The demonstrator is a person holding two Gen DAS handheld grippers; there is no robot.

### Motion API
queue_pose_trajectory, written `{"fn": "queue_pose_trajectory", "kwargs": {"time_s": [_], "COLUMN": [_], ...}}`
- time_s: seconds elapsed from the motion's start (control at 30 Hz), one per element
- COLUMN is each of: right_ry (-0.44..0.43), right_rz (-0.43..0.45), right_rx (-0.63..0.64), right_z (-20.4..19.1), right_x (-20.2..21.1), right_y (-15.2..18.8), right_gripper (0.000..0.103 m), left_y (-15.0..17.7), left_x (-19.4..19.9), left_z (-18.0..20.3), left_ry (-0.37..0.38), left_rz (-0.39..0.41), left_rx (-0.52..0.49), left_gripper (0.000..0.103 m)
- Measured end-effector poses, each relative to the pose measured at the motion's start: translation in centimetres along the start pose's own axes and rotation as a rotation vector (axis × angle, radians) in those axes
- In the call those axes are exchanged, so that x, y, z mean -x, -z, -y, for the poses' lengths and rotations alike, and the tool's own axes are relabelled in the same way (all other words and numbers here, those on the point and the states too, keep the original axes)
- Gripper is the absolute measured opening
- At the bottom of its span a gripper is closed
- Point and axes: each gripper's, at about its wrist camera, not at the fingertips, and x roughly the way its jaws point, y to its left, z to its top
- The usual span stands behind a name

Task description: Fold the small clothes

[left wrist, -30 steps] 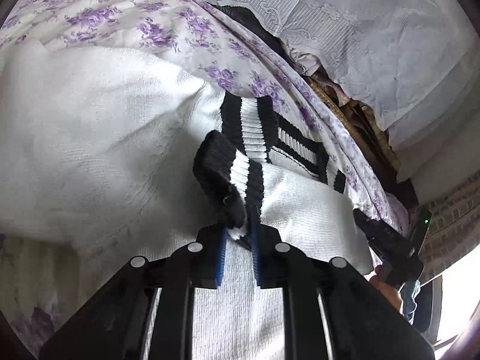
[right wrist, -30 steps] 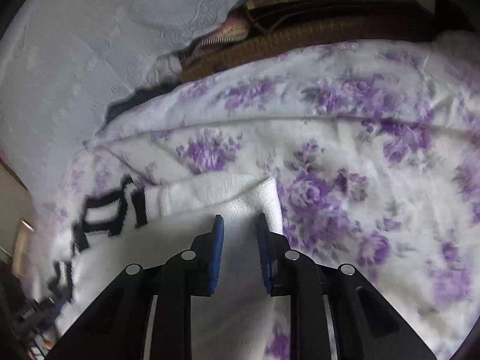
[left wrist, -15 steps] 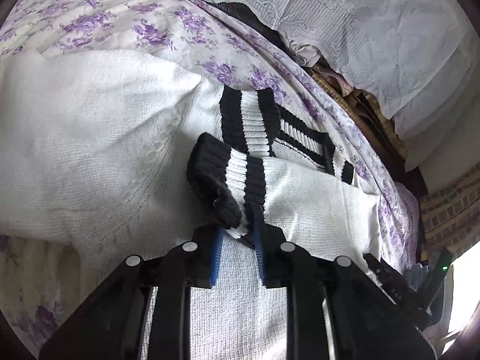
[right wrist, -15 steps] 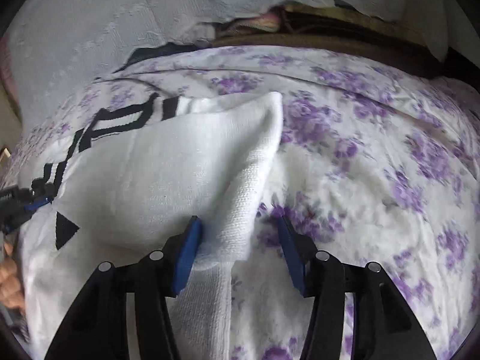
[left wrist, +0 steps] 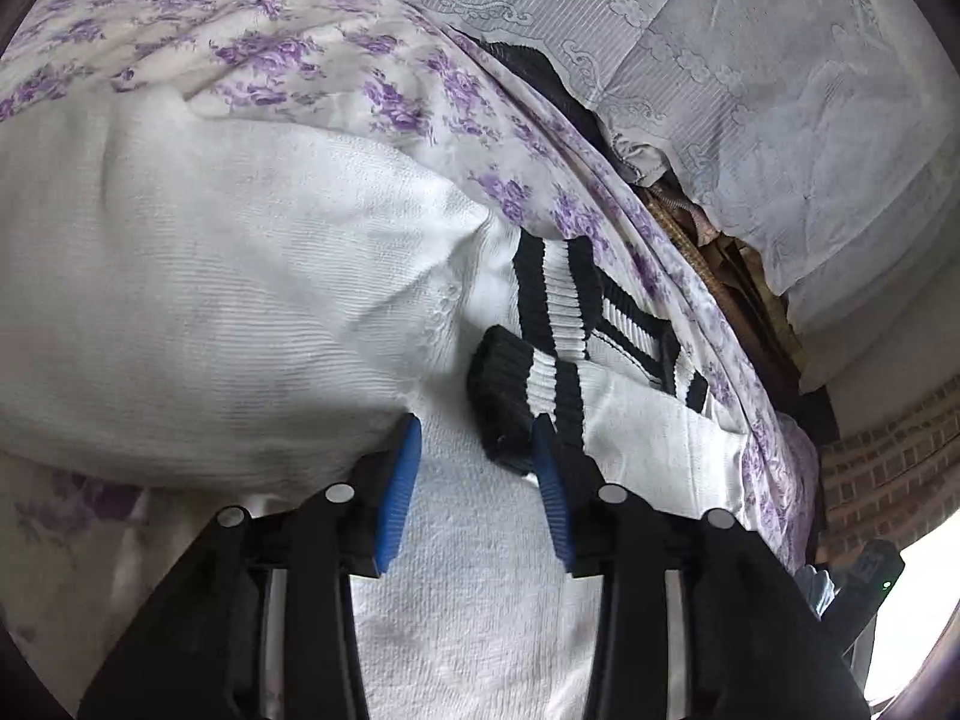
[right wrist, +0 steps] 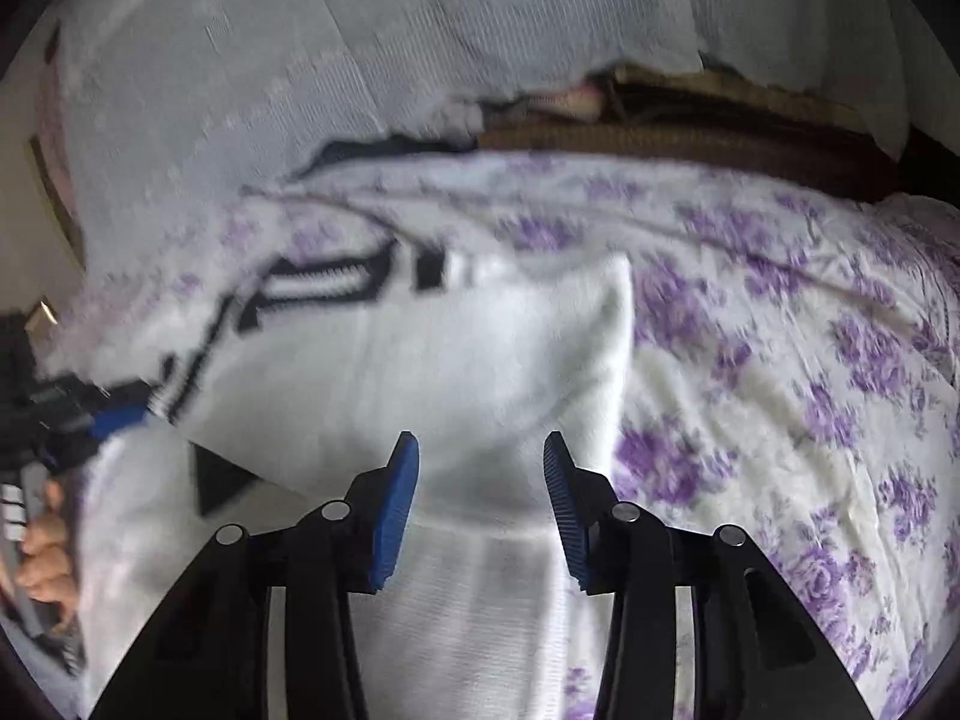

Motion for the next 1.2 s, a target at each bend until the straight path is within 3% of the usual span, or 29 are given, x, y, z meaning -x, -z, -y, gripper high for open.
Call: {"fn": "queue_pose_trajectory", "kwargs": {"time_s": [0.07,0.1,0.13,0.3,0.43,0.67,0.73,0.77,0.8,0.83,0.9,0.97,1.07,1.13,1.2], "right_ry": [0.041,0.063,0.062,0.052,0.045,-0.009,-0.045,-0.064,-0.073,-0.068,-0.053,-0.049,-0.059,-0.063,-0.051], "right_rz": [-0.024,-0.109,-0.14,0.009,0.055,0.075,0.061,0.062,0.069,0.073,0.07,0.074,0.071,0.06,0.049], "right_rx": [0.029,0.046,0.056,-0.006,-0.129,-0.428,-0.501,-0.526,-0.535,-0.532,-0.512,-0.505,-0.515,-0.5,-0.466], "right_z": [-0.2,-0.2,-0.6,0.2,2.6,8.1,9.4,9.8,10.0,9.9,9.5,9.4,9.7,9.6,9.0], "right_x": [-0.8,-2.6,-3.9,-0.6,0.7,2.1,1.7,1.7,1.8,1.8,1.9,2.2,2.2,2.0,1.9], "right_y": [0.3,0.7,0.6,0.3,1.0,3.6,4.3,4.5,4.6,4.6,4.7,4.8,5.1,5.0,4.9], "right_gripper": [0.071,0.075,0.076,0.075,0.075,0.075,0.075,0.075,0.075,0.075,0.075,0.075,0.078,0.082,0.087], "left_y": [0.3,0.5,0.9,1.7,1.8,1.0,0.7,0.4,0.1,-0.1,-0.7,-1.0,-1.4,-1.9,-2.5], "left_x": [0.7,1.2,1.9,5.5,9.5,15.4,16.4,16.9,17.2,17.2,17.4,17.6,17.6,17.4,17.0], "left_z": [0.4,0.7,0.9,-0.7,-4.5,-13.9,-16.1,-17.4,-18.8,-19.7,-21.3,-21.4,-21.5,-21.2,-21.4], "left_ry": [-0.029,-0.046,-0.059,-0.097,-0.125,-0.073,-0.084,-0.131,-0.196,-0.211,-0.156,-0.156,-0.198,-0.266,-0.313], "left_rz": [0.008,0.014,0.022,0.048,0.078,0.132,0.174,0.205,0.233,0.243,0.271,0.282,0.304,0.31,0.3], "left_rx": [-0.03,-0.051,-0.065,-0.039,0.057,0.303,0.358,0.396,0.431,0.45,0.497,0.497,0.484,0.457,0.431], "left_gripper": [0.038,0.042,0.051,0.071,0.079,0.083,0.083,0.084,0.084,0.084,0.084,0.084,0.072,0.04,0.032]}}
